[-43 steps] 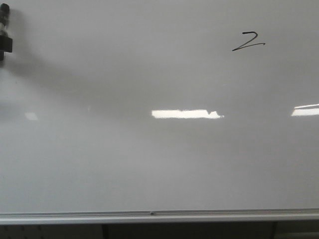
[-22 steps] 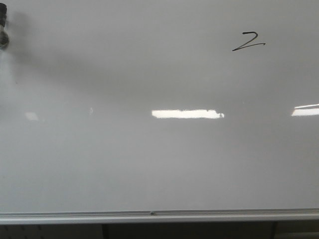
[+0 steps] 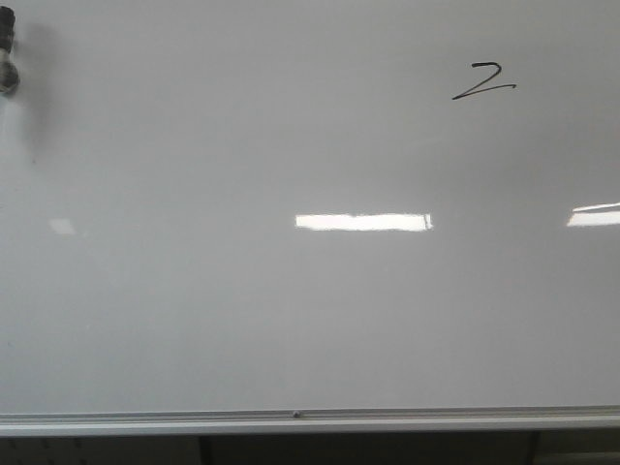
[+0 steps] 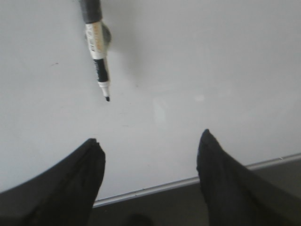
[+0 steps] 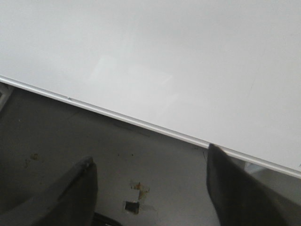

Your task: Write number 2 on whiteboard

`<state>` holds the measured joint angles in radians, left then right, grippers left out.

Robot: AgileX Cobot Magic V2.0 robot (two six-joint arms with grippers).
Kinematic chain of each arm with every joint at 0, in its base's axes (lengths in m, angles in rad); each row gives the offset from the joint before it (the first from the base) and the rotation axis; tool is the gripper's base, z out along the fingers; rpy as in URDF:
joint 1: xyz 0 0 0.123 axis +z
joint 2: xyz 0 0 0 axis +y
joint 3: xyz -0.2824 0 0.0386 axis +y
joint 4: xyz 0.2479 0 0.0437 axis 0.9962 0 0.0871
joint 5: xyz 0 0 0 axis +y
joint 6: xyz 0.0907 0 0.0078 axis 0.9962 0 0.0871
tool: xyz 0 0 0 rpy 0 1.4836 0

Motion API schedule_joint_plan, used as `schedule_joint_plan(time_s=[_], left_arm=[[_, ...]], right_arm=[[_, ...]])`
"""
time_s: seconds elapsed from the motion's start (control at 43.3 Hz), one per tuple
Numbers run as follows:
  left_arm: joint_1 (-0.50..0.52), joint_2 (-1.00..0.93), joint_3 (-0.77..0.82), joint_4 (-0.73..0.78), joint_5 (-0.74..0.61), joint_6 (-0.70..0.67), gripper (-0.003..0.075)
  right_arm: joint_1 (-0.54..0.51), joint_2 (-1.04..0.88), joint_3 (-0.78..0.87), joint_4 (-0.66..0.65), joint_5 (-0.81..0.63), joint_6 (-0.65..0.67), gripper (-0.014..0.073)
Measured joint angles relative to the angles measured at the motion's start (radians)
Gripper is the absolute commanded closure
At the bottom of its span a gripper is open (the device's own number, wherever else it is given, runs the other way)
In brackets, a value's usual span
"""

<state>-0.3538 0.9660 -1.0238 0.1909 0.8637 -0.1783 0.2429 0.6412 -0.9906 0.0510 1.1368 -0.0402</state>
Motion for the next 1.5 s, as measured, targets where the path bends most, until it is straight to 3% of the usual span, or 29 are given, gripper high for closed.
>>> schedule_joint_plan(time_s=[0.231,0.577,0.669,0.762,0.923,1.062,1.5], left_arm=[[-0.129,-0.202,0.071,-0.034,0.040,-0.002,0.0293],[-0.139,-0.306,0.166,-0.034,0.032,-0.026,0.0293],[-0.139,-0.306,0.172,-0.034,0.024,-0.029,0.0333],[-0.139,-0.306,0.172,-0.034,0.018,-0.030,0.0433],[-0.139,-0.306,0.172,-0.034,0.014,-0.030,0.0631],[-0.139,-0.306,0.172,-0.034,0.013,-0.030,0.0740],[-0.139,-0.306,0.174,-0.034,0.013,-0.030,0.0741]], right_arm=[[0.000,-0.150,0.049,0.004,0.018,0.002,0.0075],[0.000,-0.284,0.109,0.005,0.031,0.002,0.0075],[0.000,-0.286,0.110,0.005,0.032,0.002,0.0083],[0.000,-0.286,0.110,0.005,0.035,0.002,0.0190],[0.000,-0.286,0.110,0.005,0.040,0.002,0.0489],[0.000,-0.286,0.110,0.005,0.040,0.002,0.0666],[0.000,-0.286,0.110,0.006,0.040,0.004,0.0662]])
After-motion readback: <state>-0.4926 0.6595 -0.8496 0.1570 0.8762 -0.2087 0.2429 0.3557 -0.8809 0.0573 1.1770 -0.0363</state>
